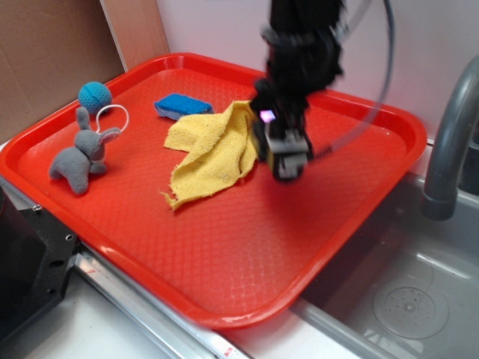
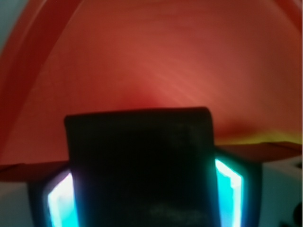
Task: Grab the black box.
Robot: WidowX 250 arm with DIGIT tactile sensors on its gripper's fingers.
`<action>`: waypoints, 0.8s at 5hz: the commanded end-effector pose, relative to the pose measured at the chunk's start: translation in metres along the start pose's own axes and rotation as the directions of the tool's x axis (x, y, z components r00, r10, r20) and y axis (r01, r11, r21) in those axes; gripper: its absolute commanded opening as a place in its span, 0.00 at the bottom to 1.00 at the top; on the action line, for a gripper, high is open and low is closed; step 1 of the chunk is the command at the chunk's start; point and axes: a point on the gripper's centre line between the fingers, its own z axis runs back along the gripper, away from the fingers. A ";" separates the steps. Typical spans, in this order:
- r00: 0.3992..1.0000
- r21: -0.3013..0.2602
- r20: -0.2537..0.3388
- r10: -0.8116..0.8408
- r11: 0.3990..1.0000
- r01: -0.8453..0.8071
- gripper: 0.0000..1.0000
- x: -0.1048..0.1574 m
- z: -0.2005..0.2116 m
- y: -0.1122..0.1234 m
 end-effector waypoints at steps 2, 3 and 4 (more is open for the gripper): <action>0.872 -0.043 0.174 0.457 0.888 -0.457 0.00 -0.096 0.097 0.014; 0.836 -0.046 0.213 0.505 0.860 -0.508 0.00 -0.126 0.102 0.006; 0.830 -0.041 0.217 0.513 0.855 -0.518 0.00 -0.141 0.094 -0.002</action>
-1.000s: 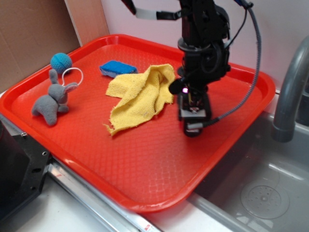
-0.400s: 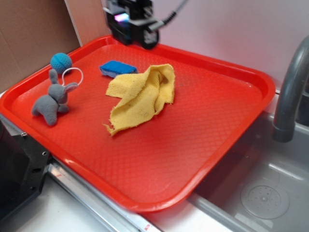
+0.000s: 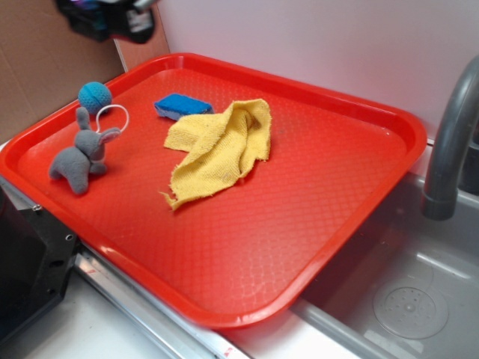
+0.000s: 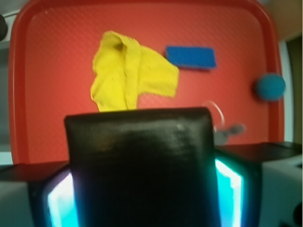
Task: Grab the black box.
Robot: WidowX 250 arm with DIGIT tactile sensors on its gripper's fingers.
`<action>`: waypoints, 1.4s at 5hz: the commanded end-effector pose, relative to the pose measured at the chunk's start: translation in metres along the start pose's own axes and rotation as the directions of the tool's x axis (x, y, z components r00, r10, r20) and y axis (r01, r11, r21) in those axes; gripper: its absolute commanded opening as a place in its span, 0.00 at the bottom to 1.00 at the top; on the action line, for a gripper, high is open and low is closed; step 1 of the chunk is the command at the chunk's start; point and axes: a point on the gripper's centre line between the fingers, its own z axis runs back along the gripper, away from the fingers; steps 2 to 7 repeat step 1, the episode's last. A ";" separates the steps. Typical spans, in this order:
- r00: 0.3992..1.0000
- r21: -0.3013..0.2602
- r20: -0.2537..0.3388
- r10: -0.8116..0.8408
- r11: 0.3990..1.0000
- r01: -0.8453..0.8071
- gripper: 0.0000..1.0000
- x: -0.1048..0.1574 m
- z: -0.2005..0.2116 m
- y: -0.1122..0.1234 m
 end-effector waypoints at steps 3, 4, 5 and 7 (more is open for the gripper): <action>1.000 0.004 0.024 -0.002 1.000 0.001 0.00 -0.015 -0.002 -0.014; 1.000 0.004 0.024 -0.002 1.000 0.001 0.00 -0.015 -0.002 -0.014; 1.000 0.004 0.024 -0.002 1.000 0.001 0.00 -0.015 -0.002 -0.014; 1.000 0.004 0.024 -0.002 1.000 0.001 0.00 -0.015 -0.002 -0.014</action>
